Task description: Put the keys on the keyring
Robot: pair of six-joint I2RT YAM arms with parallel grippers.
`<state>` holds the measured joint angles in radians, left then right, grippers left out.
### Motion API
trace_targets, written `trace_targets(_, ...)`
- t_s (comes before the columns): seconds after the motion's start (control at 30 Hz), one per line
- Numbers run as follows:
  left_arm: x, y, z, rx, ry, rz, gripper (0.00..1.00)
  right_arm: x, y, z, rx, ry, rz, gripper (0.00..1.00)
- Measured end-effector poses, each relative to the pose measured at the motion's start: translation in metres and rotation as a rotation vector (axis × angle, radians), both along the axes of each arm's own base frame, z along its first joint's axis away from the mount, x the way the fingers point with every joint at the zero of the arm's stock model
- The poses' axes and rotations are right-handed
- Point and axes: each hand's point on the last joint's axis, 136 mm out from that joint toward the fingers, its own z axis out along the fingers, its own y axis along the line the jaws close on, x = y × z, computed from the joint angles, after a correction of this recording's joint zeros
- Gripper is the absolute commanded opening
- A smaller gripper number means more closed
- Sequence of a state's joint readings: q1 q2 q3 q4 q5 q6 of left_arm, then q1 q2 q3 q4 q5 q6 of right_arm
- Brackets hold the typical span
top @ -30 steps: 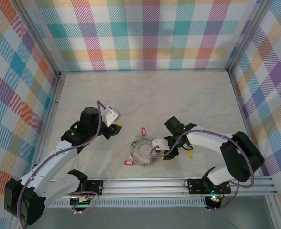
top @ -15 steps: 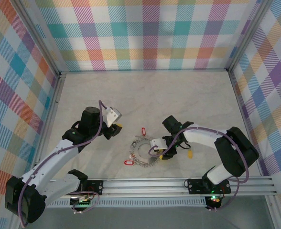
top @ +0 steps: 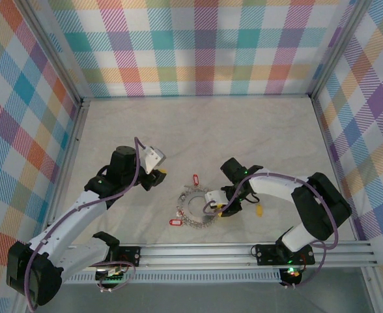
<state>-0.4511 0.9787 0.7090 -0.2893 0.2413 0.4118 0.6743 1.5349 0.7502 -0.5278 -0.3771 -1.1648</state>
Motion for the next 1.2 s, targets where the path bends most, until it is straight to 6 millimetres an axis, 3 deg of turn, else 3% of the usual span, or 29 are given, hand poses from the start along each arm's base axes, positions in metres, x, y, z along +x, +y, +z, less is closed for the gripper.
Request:
trace_targets(0.67, 0.0000, -0.0001, 0.0000, 0.000, 0.000, 0.000, 0.43, -0.0012, -0.0050, -0.0017, -0.006, -0.020, -0.018, 0.23)
trace_targets(1.0, -0.0001, 0.0000, -0.0002, 0.000, 0.001, 0.000, 0.43, -0.0005, -0.0013, -0.0028, 0.006, -0.004, -0.038, 0.10)
trace_targets(1.2, -0.0008, -0.0003, -0.0006, -0.001, 0.004, -0.003, 0.42, 0.0021, 0.0023, 0.0002, 0.032, -0.016, -0.056, 0.08)
